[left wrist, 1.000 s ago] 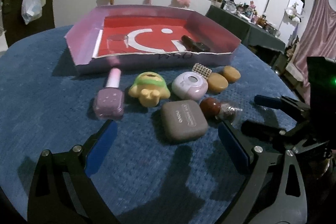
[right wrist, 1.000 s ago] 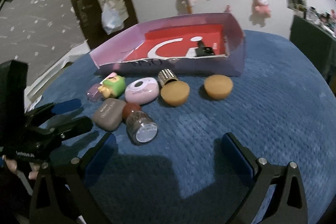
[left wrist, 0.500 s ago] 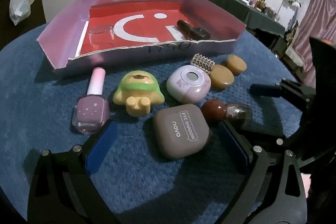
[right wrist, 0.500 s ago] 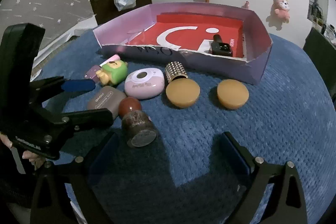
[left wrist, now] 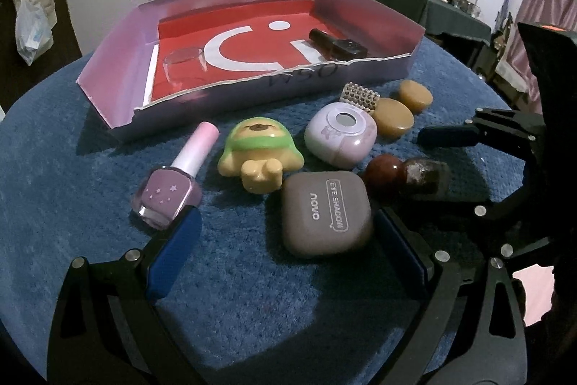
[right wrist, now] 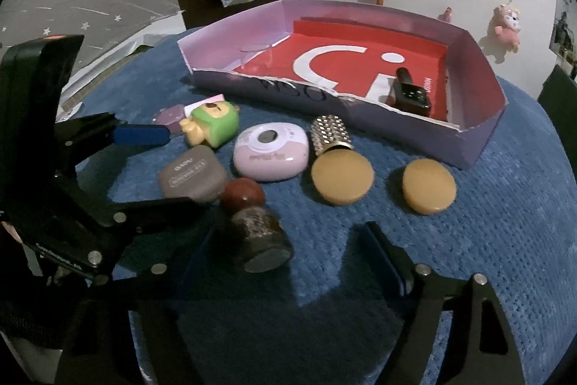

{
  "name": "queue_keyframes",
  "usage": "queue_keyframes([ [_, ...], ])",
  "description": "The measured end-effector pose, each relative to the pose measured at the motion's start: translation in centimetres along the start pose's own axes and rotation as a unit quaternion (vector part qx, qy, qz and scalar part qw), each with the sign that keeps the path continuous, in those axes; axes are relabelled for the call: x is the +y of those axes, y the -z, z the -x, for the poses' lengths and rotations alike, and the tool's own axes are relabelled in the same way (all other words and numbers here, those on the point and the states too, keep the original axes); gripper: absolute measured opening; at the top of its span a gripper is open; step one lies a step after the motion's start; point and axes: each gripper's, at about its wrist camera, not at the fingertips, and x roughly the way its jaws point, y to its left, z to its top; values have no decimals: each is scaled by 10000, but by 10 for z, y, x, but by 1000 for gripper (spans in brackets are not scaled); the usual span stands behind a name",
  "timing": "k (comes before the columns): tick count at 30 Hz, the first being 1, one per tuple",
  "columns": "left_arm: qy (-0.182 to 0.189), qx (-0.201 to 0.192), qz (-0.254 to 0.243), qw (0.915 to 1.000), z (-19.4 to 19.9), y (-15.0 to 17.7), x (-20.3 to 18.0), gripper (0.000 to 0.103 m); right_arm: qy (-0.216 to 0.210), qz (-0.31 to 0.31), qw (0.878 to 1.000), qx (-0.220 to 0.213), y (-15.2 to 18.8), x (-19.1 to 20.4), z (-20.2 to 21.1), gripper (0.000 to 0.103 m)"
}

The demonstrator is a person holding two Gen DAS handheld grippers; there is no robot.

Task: Organize rigid objects
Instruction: 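Grasp the brown eye shadow compact with the left gripper while the right gripper grasps the dark red round bottle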

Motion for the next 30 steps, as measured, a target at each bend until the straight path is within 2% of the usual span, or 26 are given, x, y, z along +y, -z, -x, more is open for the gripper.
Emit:
queue_keyframes([
  [4, 89, 17, 27, 10000, -4, -2, -1, 85, -80, 44, 10000, 4, -3, 2, -2, 63],
  [7, 136, 1, 50, 9999, -6, -4, -2, 82, -50, 140, 9999, -8, -2, 4, -2, 58],
  [11, 257, -50, -47, 9996, -7, -6, -7, 68, -177, 223, 9996, -30, 0, 8, -1, 45],
  [12, 288, -58, -109, 9995, -8, -6, -9, 62, -195, 229, 9995, -28, 0, 9, -1, 40],
  [13, 311, -83, -152, 9994, -7, -6, -10, 54, -214, 239, 9995, -26, 1, 10, -1, 37],
  [14, 390, -86, -184, 9990, -7, -6, -12, 51, -256, 253, 9994, -21, 1, 12, 0, 37],
  [21, 607, -153, -100, 9980, 3, -8, -8, 50, -362, 69, 9991, -198, 5, 11, 8, 36],
  [26, 607, -281, -157, 9976, 11, -10, -8, 50, -339, 38, 9987, -381, 3, 13, 18, 36],
  [30, 587, -292, -221, 9976, 12, -8, -9, 50, -309, -8, 9989, -359, 4, 11, 16, 36],
])
